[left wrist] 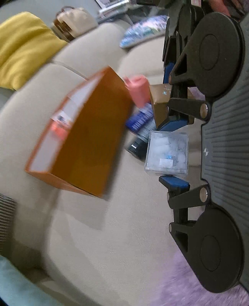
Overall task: Organize rigid objects
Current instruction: 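Carry the clear cube box and brown box over the orange box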
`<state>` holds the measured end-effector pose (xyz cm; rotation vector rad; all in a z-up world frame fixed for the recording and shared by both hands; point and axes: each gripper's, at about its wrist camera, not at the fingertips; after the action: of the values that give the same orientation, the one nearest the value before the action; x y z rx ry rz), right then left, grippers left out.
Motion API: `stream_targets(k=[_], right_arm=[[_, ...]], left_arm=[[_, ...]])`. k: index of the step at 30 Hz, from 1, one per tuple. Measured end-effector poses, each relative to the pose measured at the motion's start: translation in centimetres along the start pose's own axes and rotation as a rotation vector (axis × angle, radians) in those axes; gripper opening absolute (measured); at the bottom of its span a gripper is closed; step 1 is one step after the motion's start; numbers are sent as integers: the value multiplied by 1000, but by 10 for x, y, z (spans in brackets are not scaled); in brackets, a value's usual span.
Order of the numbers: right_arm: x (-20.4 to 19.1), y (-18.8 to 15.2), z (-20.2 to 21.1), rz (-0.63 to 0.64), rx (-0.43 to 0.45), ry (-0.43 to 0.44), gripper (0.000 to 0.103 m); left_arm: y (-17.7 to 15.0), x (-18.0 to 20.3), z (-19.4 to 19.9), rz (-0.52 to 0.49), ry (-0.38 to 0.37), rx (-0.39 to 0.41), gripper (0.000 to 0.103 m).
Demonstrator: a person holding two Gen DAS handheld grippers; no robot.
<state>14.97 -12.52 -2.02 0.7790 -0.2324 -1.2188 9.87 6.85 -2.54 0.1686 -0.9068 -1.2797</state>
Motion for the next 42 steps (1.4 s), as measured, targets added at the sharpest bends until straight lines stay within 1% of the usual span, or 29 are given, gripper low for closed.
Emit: stream_targets(k=[4,8,11,14,16,18,20,22,24,26,29,31,35,38,42], right_arm=[[-2,33,23,47,65,20,62],[8,72,41,66,125,30,62],[22,106,48,47,165,24,62],[38,136,41,41,179,5,63],[49,155,27,51,154,-25,63],[62,169,4,66,109,-69,63],[75,180,-26,82,52,-128,63],[87,187,-54,95,1,-171,63],[98,192,-77,88,-28,-204,63],[105,195,-98,95,-61,-213,63],[111,196,-128,140,-107,-247,63],[113,196,-146,160,-128,-270,63],[117,198,-168,168,-132,-306,63],[121,199,-178,155,-140,-337,63],[121,202,-183,191,-142,-335,64]], left_arm=[[35,16,17,-17,-41,54,57],[73,37,21,-55,-90,107,56],[102,51,11,-77,-114,128,56],[127,57,-12,-78,-134,115,56],[138,60,-32,-85,-132,100,56],[147,62,-54,-96,-131,77,56],[153,64,-79,-99,-130,38,56],[156,61,-104,-82,-121,-5,56],[157,56,-128,-59,-106,-39,56],[156,53,-148,-60,-93,-57,56],[156,43,-170,-46,-85,-87,56],[159,39,-181,-45,-81,-94,56],[164,35,-194,-55,-79,-103,55],[168,32,-201,-51,-72,-106,55],[168,30,-206,-54,-72,-116,55]])
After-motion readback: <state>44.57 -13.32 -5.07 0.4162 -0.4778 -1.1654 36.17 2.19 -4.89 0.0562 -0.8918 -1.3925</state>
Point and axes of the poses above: each gripper's, at about its wrist camera, not at the fingertips, and z roughly against the way its jaws point, x to its right, y to its top, and after that the axes turned 11 degrees about x, right-handed
